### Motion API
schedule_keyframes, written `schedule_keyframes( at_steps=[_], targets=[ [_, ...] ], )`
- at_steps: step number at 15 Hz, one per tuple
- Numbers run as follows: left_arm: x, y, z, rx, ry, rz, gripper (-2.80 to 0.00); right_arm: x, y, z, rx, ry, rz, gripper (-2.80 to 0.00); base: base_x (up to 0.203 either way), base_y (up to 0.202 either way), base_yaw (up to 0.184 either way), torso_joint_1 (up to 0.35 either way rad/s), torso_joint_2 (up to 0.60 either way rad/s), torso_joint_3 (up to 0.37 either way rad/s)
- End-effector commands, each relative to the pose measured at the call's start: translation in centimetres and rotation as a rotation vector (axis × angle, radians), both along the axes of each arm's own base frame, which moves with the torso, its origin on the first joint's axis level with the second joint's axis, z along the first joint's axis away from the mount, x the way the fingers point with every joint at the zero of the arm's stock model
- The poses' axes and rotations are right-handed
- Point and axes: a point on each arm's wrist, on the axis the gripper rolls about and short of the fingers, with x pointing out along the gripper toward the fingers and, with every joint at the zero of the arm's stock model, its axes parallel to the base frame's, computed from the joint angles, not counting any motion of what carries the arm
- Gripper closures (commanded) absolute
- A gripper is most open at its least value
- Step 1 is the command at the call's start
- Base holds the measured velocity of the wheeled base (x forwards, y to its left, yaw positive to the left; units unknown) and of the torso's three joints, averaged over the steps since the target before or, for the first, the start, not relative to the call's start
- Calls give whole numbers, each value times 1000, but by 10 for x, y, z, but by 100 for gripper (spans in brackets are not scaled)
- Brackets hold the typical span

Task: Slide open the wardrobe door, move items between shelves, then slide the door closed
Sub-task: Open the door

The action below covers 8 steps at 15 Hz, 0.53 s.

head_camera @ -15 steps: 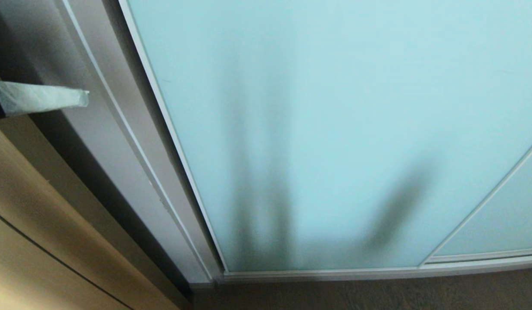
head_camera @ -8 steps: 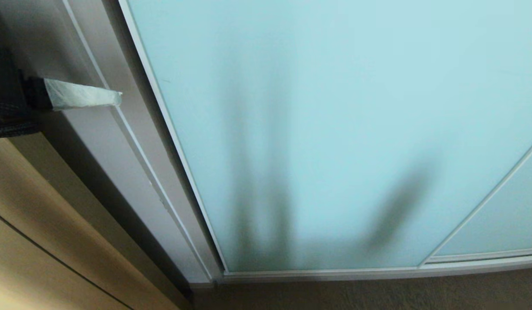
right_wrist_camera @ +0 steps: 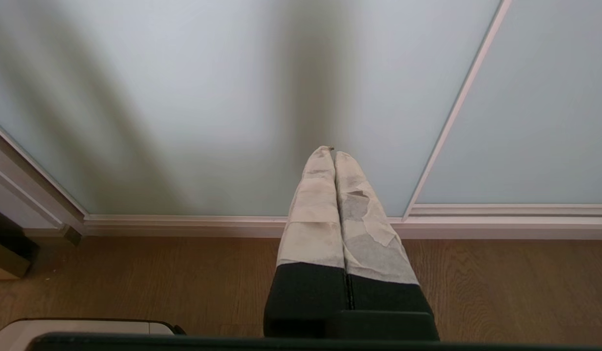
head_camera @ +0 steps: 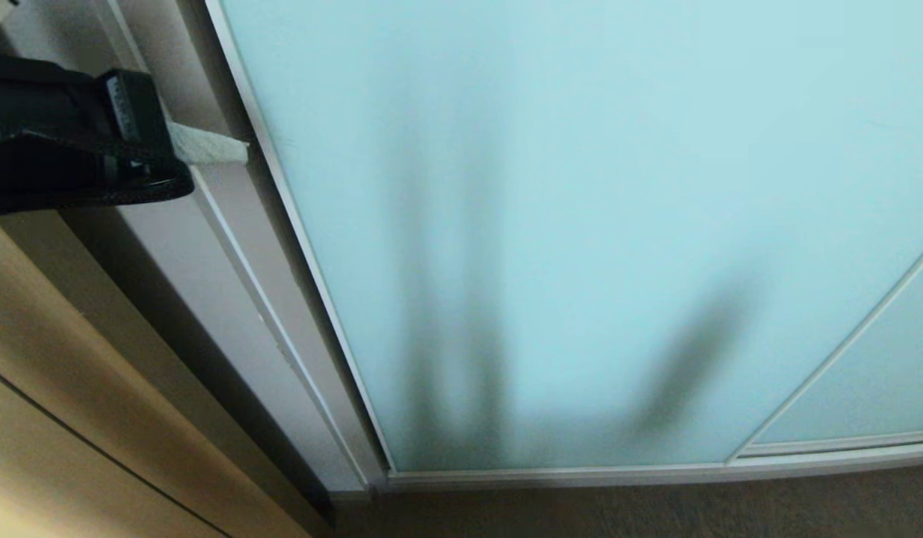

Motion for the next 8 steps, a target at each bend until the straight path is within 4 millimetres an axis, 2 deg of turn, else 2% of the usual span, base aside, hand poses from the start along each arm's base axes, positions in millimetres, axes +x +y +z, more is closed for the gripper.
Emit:
schedule_keyframes(
  at_steps=[1, 4, 7, 8],
  targets=[
    [15, -13, -2, 12, -19, 70, 0, 0, 0, 0, 1, 1, 0, 0, 0, 0, 0, 0, 0, 0],
    [15, -18, 0, 23, -49, 128, 0, 0, 0, 0, 0, 3, 0, 0, 0, 0, 0, 0, 0, 0],
    [14, -26, 1, 128, -97, 193, 0, 0, 0, 0, 1, 2, 0, 0, 0, 0, 0, 0, 0, 0],
    [20, -28, 0, 133, -99, 242, 0, 0, 0, 0, 0, 2, 0, 0, 0, 0, 0, 0, 0, 0]
  ],
)
